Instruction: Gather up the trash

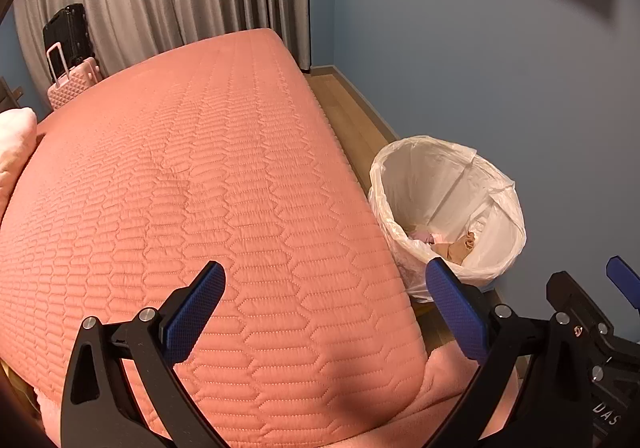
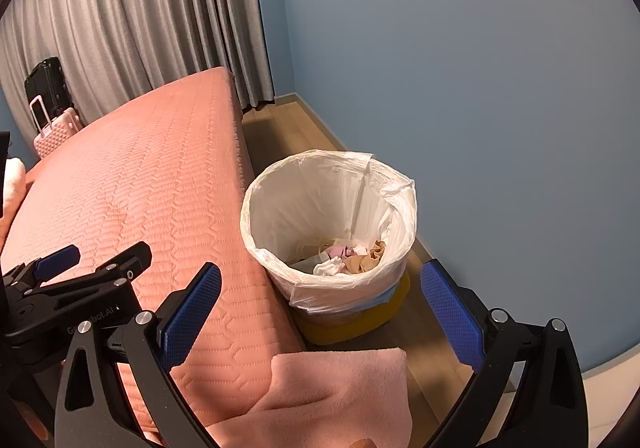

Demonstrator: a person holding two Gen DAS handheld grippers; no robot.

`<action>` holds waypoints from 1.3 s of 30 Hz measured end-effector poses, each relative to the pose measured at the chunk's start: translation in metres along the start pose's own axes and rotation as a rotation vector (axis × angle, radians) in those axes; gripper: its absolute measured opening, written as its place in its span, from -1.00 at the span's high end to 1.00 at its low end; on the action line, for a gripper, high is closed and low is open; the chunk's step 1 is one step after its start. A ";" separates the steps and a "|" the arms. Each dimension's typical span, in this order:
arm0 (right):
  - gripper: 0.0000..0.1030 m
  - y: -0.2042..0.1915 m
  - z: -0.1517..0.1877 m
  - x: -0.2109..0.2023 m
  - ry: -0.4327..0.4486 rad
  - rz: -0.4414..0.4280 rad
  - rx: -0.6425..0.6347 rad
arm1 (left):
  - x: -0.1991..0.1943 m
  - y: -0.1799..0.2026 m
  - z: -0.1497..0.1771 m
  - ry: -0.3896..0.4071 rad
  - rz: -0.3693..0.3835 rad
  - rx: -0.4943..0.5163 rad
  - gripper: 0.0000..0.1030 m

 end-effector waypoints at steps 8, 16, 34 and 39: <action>-0.89 0.002 0.002 -0.001 -0.002 0.007 -0.001 | -0.002 0.003 0.002 0.009 -0.004 0.014 -0.87; -0.89 0.004 0.004 -0.001 -0.006 0.008 0.005 | -0.002 0.005 0.002 0.011 -0.007 0.022 -0.87; -0.89 0.005 0.005 -0.001 -0.007 0.011 0.008 | -0.002 0.006 0.002 0.013 -0.007 0.023 -0.87; -0.89 0.005 0.005 -0.001 -0.006 0.010 0.008 | -0.002 0.006 0.003 0.009 -0.005 0.022 -0.87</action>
Point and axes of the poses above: each gripper's, at about its wrist camera, not at the fingertips, and x roughly the way its jaws point, y to its right, z to its underside, the point moved 10 cm from there along x, roughly the way its jaws point, and after that the axes turned 12 degrees about y, right-handed, at the moved point
